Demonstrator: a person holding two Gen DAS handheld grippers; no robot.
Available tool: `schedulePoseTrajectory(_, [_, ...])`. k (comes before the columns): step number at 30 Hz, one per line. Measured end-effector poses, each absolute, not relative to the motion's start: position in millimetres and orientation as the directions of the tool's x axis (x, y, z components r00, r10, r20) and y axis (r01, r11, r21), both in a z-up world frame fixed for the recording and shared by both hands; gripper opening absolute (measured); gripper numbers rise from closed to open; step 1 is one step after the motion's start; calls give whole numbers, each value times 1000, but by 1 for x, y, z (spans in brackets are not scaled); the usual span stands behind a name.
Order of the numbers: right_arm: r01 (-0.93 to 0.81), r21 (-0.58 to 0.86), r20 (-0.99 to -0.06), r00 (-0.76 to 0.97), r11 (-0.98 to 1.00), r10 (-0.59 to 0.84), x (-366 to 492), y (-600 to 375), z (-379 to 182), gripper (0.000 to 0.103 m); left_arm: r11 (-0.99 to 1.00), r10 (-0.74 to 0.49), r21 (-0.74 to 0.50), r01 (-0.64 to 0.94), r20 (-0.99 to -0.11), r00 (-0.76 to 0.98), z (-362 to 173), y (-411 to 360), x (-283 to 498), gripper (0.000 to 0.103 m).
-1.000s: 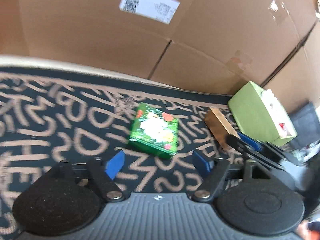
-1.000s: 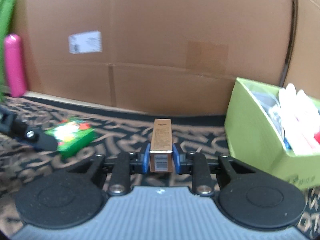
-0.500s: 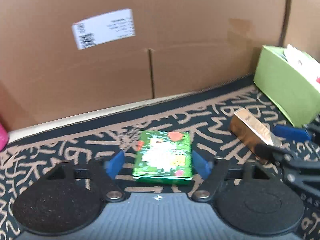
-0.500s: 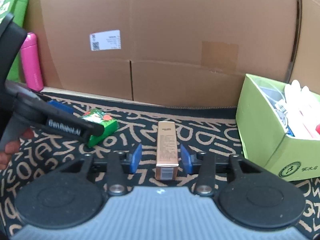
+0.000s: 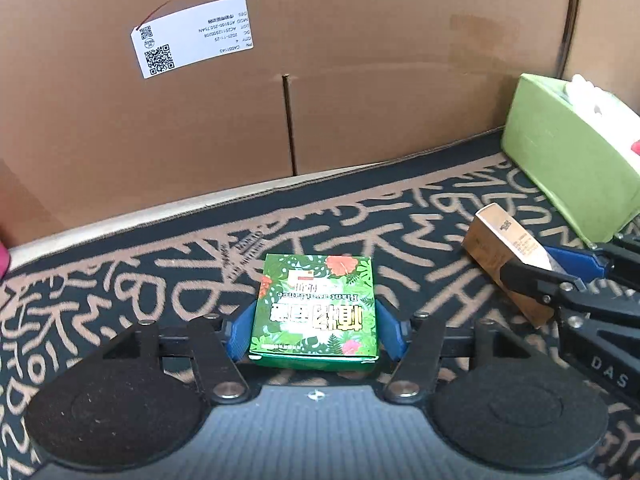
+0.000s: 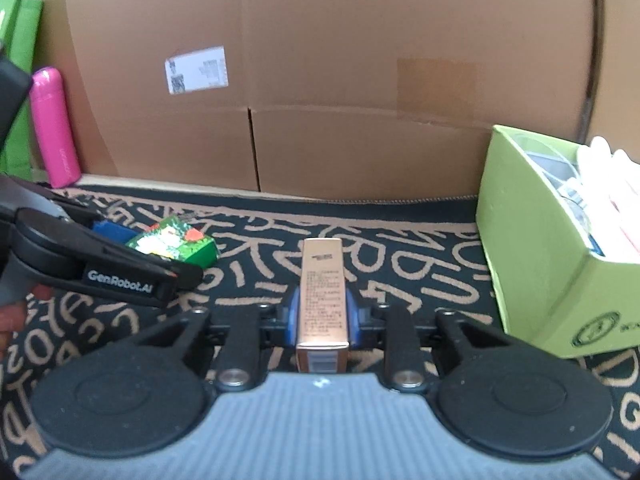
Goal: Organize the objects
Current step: 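Carry both boxes into the green shoebox and open both tools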
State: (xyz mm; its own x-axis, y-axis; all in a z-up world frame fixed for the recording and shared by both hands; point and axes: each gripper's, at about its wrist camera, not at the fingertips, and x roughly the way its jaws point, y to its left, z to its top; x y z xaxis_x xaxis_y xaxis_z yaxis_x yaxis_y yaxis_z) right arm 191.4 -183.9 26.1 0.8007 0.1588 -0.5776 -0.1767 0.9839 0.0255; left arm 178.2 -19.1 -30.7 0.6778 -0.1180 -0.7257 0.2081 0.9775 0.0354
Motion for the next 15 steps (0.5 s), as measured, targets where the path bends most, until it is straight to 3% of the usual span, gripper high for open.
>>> schedulePoseTrajectory(10, [-164, 39, -427, 889, 986, 165, 130, -232, 78, 24, 940, -305, -80, 332, -635, 710, 31, -83, 140, 65])
schedulePoseTrajectory(15, [-77, 23, -364, 928, 997, 80, 109, -278, 104, 24, 906, -389, -98, 412, -577, 718, 61, -139, 133, 65])
